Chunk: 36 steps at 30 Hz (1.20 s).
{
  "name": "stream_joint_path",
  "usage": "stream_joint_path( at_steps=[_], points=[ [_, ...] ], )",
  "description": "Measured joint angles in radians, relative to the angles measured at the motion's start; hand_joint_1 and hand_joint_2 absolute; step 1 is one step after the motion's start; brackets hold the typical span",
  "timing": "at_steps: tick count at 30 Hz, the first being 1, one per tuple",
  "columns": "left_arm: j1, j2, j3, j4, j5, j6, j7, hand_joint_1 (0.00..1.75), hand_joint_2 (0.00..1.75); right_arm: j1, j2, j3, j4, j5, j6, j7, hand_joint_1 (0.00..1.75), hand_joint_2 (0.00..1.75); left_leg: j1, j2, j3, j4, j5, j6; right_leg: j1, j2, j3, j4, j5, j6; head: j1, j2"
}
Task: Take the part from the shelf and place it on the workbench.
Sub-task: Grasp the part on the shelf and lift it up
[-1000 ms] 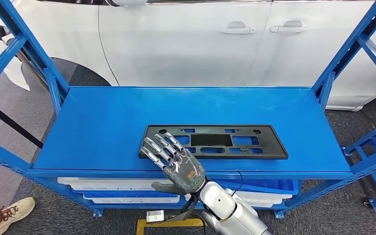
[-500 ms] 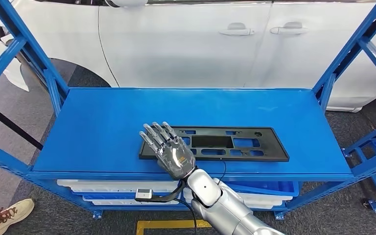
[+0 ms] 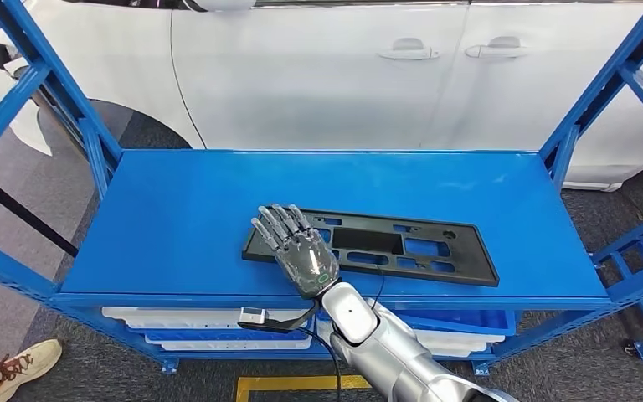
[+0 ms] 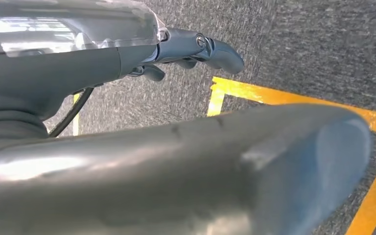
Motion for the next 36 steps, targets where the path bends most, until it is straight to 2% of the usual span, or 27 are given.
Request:
stream_joint_path(
  at_steps=[2, 3, 4, 6, 7, 8, 9, 11, 12, 13, 14, 16, 17, 19, 20, 21, 22, 23, 24, 25, 27, 28, 29, 31, 33, 34, 36],
  points=[
    [0.000, 0.001, 0.000, 0.000, -0.003, -0.003, -0.004, 0.00, 0.00, -0.016, 0.000, -0.007, 0.038, 0.010, 0.000, 0.042, 0.00, 1.75, 0.003, 0.001, -0.004, 0.006, -0.006, -0.012, -0.003, 0.000, 0.003, -0.007, 0.005, -0.009, 0.000, 0.000],
    [0.000, 0.001, 0.000, 0.000, -0.004, -0.006, -0.007, 0.00, 0.00, -0.026, 0.000, -0.013, 0.059, 0.014, 0.000, 0.065, 0.00, 1.75, 0.005, 0.001, -0.013, 0.027, -0.020, -0.017, -0.006, 0.000, 0.005, -0.012, 0.008, -0.014, 0.000, 0.000],
    [0.000, 0.002, 0.000, 0.000, -0.005, -0.009, -0.010, 0.00, 0.00, -0.036, -0.001, -0.020, 0.081, 0.017, -0.001, 0.090, 0.00, 1.75, 0.006, 0.002, -0.031, 0.069, -0.043, -0.023, -0.009, -0.001, 0.007, -0.015, 0.010, -0.017, 0.000, 0.000],
    [0.001, 0.002, 0.000, 0.000, -0.005, -0.014, -0.017, 0.00, 0.00, -0.054, -0.006, -0.037, 0.129, 0.021, -0.003, 0.139, 0.00, 1.75, 0.010, 0.002, -0.089, 0.195, -0.103, -0.033, -0.008, -0.003, 0.007, -0.016, 0.010, -0.020, 0.000, 0.000],
    [0.002, 0.002, 0.000, 0.000, -0.005, -0.017, -0.021, 0.00, 0.00, -0.062, -0.011, -0.049, 0.153, 0.022, -0.004, 0.159, 0.00, 1.75, 0.011, 0.002, -0.115, 0.249, -0.121, -0.036, -0.008, -0.003, 0.008, -0.015, 0.010, -0.020, 0.000, 0.000],
    [0.003, 0.002, 0.000, 0.000, -0.005, -0.020, -0.024, 0.00, 0.00, -0.069, -0.018, -0.063, 0.173, 0.022, -0.005, 0.173, 0.00, 1.75, 0.012, 0.002, -0.127, 0.274, -0.122, -0.038, -0.008, -0.003, 0.009, -0.015, 0.009, -0.019, 0.000, 0.000],
    [0.004, 0.002, 0.000, 0.000, -0.006, -0.022, -0.027, 0.00, 0.00, -0.077, -0.025, -0.079, 0.189, 0.022, -0.006, 0.183, 0.00, 1.75, 0.013, 0.002, -0.120, 0.261, -0.104, -0.038, -0.008, -0.002, 0.011, -0.015, 0.009, -0.018, 0.000, 0.000],
    [0.004, 0.003, 0.000, 0.000, -0.008, -0.027, -0.031, 0.00, 0.00, -0.093, -0.042, -0.120, 0.216, 0.022, -0.006, 0.200, 0.00, 1.75, 0.014, 0.002, -0.056, 0.134, -0.038, -0.034, -0.009, -0.002, 0.017, -0.014, 0.006, -0.014, 0.000, 0.000],
    [0.003, 0.004, 0.000, 0.000, -0.010, -0.030, -0.032, 0.00, 0.00, -0.100, -0.051, -0.142, 0.227, 0.022, -0.006, 0.206, 0.00, 1.75, 0.012, 0.002, -0.021, 0.068, -0.016, -0.028, -0.007, -0.001, 0.019, -0.014, 0.004, -0.009, 0.000, 0.000],
    [0.003, 0.004, 0.000, 0.000, -0.012, -0.032, -0.033, 0.00, 0.00, -0.106, -0.058, -0.163, 0.236, 0.023, -0.006, 0.212, 0.00, 1.75, 0.010, 0.001, 0.003, 0.020, -0.004, -0.021, -0.005, -0.001, 0.020, -0.013, 0.003, -0.004, 0.000, 0.000],
    [0.002, 0.004, 0.000, 0.000, -0.014, -0.033, -0.034, 0.00, 0.00, -0.111, -0.066, -0.182, 0.244, 0.023, -0.005, 0.218, 0.00, 1.75, 0.008, 0.001, 0.014, -0.002, -0.003, -0.014, -0.004, -0.001, 0.021, -0.013, 0.003, 0.002, 0.000, 0.000],
    [0.003, 0.004, 0.000, 0.000, -0.014, -0.035, -0.036, 0.00, 0.00, -0.117, -0.077, -0.211, 0.256, 0.024, -0.002, 0.231, 0.00, 1.75, 0.006, 0.000, 0.015, -0.005, -0.002, 0.001, -0.004, 0.000, 0.021, -0.016, 0.005, 0.014, 0.000, 0.000],
    [0.004, 0.004, 0.000, 0.000, -0.014, -0.035, -0.037, 0.00, 0.00, -0.119, -0.084, -0.223, 0.261, 0.024, 0.001, 0.238, 0.11, 1.75, 0.007, 0.001, 0.016, -0.009, 0.001, 0.008, -0.005, 0.000, 0.020, -0.011, 0.001, 0.020, 0.000, 0.000],
    [0.003, 0.004, 0.000, 0.000, -0.012, -0.035, -0.039, 0.00, 0.00, -0.122, -0.097, -0.243, 0.272, 0.024, 0.009, 0.251, 0.97, 1.75, 0.010, 0.003, 0.016, -0.015, 0.007, 0.022, -0.006, -0.001, -0.005, 0.045, -0.036, 0.028, 0.000, 0.000],
    [0.003, 0.004, 0.000, 0.000, -0.011, -0.035, -0.040, 0.00, 0.00, -0.122, -0.103, -0.252, 0.278, 0.023, 0.014, 0.255, 1.41, 1.75, 0.009, 0.004, 0.015, -0.016, 0.009, 0.027, -0.007, -0.001, -0.031, 0.103, -0.069, 0.031, 0.000, 0.000],
    [0.003, 0.004, 0.001, 0.000, -0.009, -0.034, -0.041, 0.00, 0.00, -0.121, -0.109, -0.264, 0.284, 0.021, 0.017, 0.256, 1.74, 1.75, 0.008, 0.004, 0.012, -0.016, 0.010, 0.030, -0.007, -0.001, -0.065, 0.172, -0.103, 0.032, 0.000, 0.000],
    [0.004, 0.004, 0.001, 0.000, -0.009, -0.034, -0.041, 0.00, 0.00, -0.119, -0.115, -0.277, 0.290, 0.018, 0.017, 0.254, 1.75, 1.75, 0.006, 0.004, 0.010, -0.016, 0.010, 0.032, -0.007, -0.001, -0.095, 0.234, -0.126, 0.033, 0.000, 0.000],
    [0.005, 0.004, 0.002, 0.000, -0.009, -0.033, -0.041, 0.00, 0.00, -0.118, -0.122, -0.292, 0.296, 0.015, 0.017, 0.249, 1.75, 1.75, 0.004, 0.003, 0.009, -0.016, 0.011, 0.033, -0.007, -0.001, -0.111, 0.268, -0.132, 0.032, 0.000, 0.000],
    [0.007, 0.005, 0.002, 0.000, -0.009, -0.033, -0.041, 0.00, 0.00, -0.117, -0.128, -0.308, 0.301, 0.012, 0.015, 0.242, 1.75, 1.75, 0.002, 0.002, 0.010, -0.016, 0.011, 0.033, -0.006, -0.001, -0.109, 0.264, -0.119, 0.030, 0.000, 0.000],
    [0.008, 0.005, 0.002, 0.000, -0.010, -0.032, -0.041, 0.00, 0.00, -0.116, -0.133, -0.322, 0.305, 0.010, 0.013, 0.234, 1.75, 1.75, 0.000, 0.002, 0.011, -0.016, 0.012, 0.033, -0.005, -0.001, -0.086, 0.219, -0.089, 0.025, 0.000, 0.000],
    [0.008, 0.004, 0.002, 0.000, -0.012, -0.032, -0.041, 0.00, 0.00, -0.115, -0.141, -0.346, 0.310, 0.011, 0.008, 0.217, 1.75, 1.75, -0.005, 0.002, 0.012, -0.015, 0.012, 0.032, 0.001, -0.002, -0.015, 0.077, -0.027, 0.009, 0.000, 0.000],
    [0.007, 0.004, 0.002, 0.000, -0.012, -0.032, -0.041, 0.00, 0.00, -0.115, -0.143, -0.356, 0.311, 0.013, 0.004, 0.209, 1.75, 1.75, -0.007, 0.002, 0.012, -0.014, 0.012, 0.029, 0.004, -0.003, 0.012, 0.022, -0.008, 0.003, 0.000, 0.000],
    [0.006, 0.003, 0.002, 0.000, -0.013, -0.032, -0.042, 0.00, 0.00, -0.114, -0.145, -0.365, 0.312, 0.016, 0.001, 0.203, 1.75, 1.75, -0.008, 0.002, 0.011, -0.013, 0.011, 0.024, 0.007, -0.003, 0.026, -0.009, -0.001, -0.001, 0.000, 0.000],
    [0.004, 0.003, 0.003, 0.000, -0.010, -0.032, -0.047, 0.00, 0.00, -0.112, -0.145, -0.378, 0.315, 0.022, -0.002, 0.192, 1.75, 1.75, -0.008, 0.003, 0.011, -0.015, 0.013, 0.013, 0.008, -0.004, 0.028, -0.022, 0.003, -0.003, 0.000, 0.000],
    [0.002, 0.006, 0.003, 0.000, -0.008, -0.032, -0.051, 0.00, 0.00, -0.111, -0.144, -0.387, 0.318, 0.025, 0.000, 0.186, 1.75, 1.75, -0.008, 0.004, 0.008, -0.008, 0.007, 0.004, 0.001, -0.005, 0.032, -0.034, 0.011, -0.009, 0.000, 0.000],
    [0.002, 0.007, 0.003, 0.000, -0.007, -0.033, -0.052, 0.00, 0.00, -0.112, -0.143, -0.390, 0.319, 0.026, 0.001, 0.185, 1.75, 1.75, -0.008, 0.004, -0.003, 0.015, -0.009, -0.002, -0.004, -0.005, 0.034, -0.040, 0.016, -0.012, 0.000, 0.000],
    [0.002, 0.008, 0.003, 0.000, -0.006, -0.035, -0.055, 0.00, 0.00, -0.112, -0.141, -0.392, 0.320, 0.029, 0.003, 0.182, 1.75, 1.75, 0.000, 0.003, -0.049, 0.112, -0.066, -0.015, -0.005, -0.006, 0.035, -0.045, 0.020, -0.015, 0.000, 0.000]
  ],
)
